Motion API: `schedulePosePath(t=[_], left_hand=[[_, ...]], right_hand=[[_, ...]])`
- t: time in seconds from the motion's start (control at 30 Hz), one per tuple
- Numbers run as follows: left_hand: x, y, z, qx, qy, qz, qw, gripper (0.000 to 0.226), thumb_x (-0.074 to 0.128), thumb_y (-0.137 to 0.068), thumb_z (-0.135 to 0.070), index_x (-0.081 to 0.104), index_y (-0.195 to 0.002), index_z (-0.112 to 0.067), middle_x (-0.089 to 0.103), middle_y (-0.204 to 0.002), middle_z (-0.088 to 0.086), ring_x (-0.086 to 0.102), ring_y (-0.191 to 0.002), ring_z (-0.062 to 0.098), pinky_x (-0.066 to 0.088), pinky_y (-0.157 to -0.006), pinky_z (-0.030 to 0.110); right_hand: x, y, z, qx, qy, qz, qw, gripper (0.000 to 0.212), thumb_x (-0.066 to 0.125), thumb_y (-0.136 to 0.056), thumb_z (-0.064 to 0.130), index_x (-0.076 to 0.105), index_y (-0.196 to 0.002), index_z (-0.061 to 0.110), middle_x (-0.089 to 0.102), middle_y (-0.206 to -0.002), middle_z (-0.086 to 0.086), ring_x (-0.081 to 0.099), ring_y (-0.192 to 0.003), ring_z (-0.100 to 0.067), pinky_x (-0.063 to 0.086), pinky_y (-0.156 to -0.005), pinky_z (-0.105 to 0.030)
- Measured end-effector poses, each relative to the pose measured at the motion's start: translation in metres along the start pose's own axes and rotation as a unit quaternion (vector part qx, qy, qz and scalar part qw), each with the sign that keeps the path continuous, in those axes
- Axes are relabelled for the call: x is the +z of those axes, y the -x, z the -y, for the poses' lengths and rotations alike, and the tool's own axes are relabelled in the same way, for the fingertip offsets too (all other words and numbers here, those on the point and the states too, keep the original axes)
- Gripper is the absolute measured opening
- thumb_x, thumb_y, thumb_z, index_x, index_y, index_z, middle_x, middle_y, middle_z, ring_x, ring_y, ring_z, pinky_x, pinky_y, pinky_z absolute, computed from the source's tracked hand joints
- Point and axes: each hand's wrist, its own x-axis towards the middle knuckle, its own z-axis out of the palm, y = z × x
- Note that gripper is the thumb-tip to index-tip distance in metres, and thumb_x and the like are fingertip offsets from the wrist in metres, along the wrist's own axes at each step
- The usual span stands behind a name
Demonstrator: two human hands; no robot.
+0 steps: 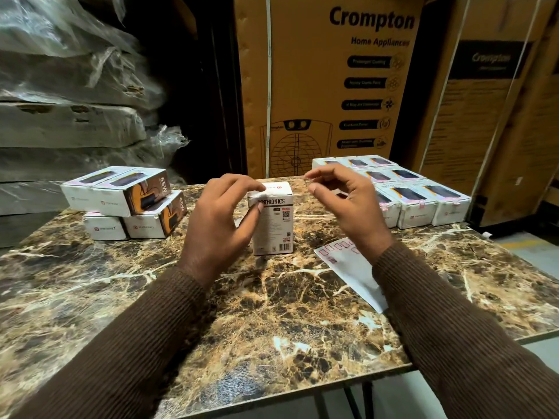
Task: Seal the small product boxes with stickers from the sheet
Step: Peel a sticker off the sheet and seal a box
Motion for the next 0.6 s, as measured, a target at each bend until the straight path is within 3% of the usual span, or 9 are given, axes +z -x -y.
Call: schedulePosePath(t=[0.1, 0.17, 0.3, 0.43, 0.5, 0.6], left_hand=[[0.003, 0.002, -0.014, 0.065, -0.004, 0.008, 0.998, 0.025, 0.070, -0.095, -0.016, 0.071, -0.119, -0.010, 0.066, -0.124, 0.005, 0.056, -0.118, 0.017, 0.053, -0.098, 0.042], [0.010, 0.007, -0.029, 0.135, 0.012, 0.047, 0.990, 0.024, 0.067, -0.096, -0.019, 0.072, -0.118, -0.010, 0.068, -0.123, 0.005, 0.058, -0.117, 0.016, 0.053, -0.099, 0.039], [0.026, 0.023, -0.063, 0.190, 0.046, 0.243, 0.950, 0.037, 0.056, -0.106, -0.040, 0.064, -0.138, -0.022, 0.061, -0.144, -0.001, 0.053, -0.130, 0.011, 0.049, -0.109, 0.034], [0.040, 0.031, -0.073, 0.165, 0.029, 0.360, 0.918, 0.060, 0.034, -0.105, -0.072, 0.039, -0.158, -0.044, 0.034, -0.168, -0.011, 0.032, -0.150, 0.007, 0.032, -0.121, 0.037], [0.046, 0.030, -0.072, 0.152, 0.038, 0.384, 0.910, 0.064, 0.027, -0.104, -0.075, 0.032, -0.161, -0.047, 0.026, -0.171, -0.012, 0.026, -0.154, 0.008, 0.029, -0.124, 0.041], [0.047, 0.030, -0.067, 0.132, 0.054, 0.399, 0.906, 0.062, 0.029, -0.105, -0.071, 0.036, -0.160, -0.044, 0.028, -0.171, -0.012, 0.026, -0.154, 0.006, 0.028, -0.125, 0.038]], right_hand=[[-0.024, -0.004, -0.002, 0.038, -0.069, -0.085, 0.993, 0.015, 0.067, -0.100, 0.008, 0.074, -0.113, 0.011, 0.073, -0.103, -0.010, 0.065, -0.087, -0.014, 0.052, -0.068, -0.022], [-0.040, -0.004, -0.005, 0.066, -0.096, -0.144, 0.983, 0.016, 0.068, -0.099, 0.010, 0.075, -0.113, 0.011, 0.074, -0.099, -0.007, 0.064, -0.083, -0.013, 0.050, -0.063, -0.022], [-0.068, 0.001, -0.016, 0.112, -0.142, -0.187, 0.966, 0.013, 0.071, -0.097, 0.015, 0.078, -0.107, 0.018, 0.074, -0.098, -0.004, 0.061, -0.082, -0.015, 0.048, -0.062, -0.022], [-0.086, 0.012, -0.032, 0.130, -0.023, -0.055, 0.990, 0.011, 0.072, -0.098, 0.017, 0.080, -0.104, 0.021, 0.077, -0.098, -0.001, 0.065, -0.082, -0.014, 0.049, -0.066, -0.025], [-0.097, 0.017, -0.039, 0.123, 0.043, 0.026, 0.991, 0.013, 0.073, -0.097, 0.014, 0.080, -0.101, 0.024, 0.078, -0.097, 0.001, 0.068, -0.083, -0.014, 0.051, -0.070, -0.022], [-0.104, 0.022, -0.047, 0.120, 0.138, 0.114, 0.976, 0.019, 0.073, -0.097, 0.013, 0.080, -0.098, 0.030, 0.077, -0.096, 0.010, 0.068, -0.089, -0.011, 0.052, -0.077, -0.029]])
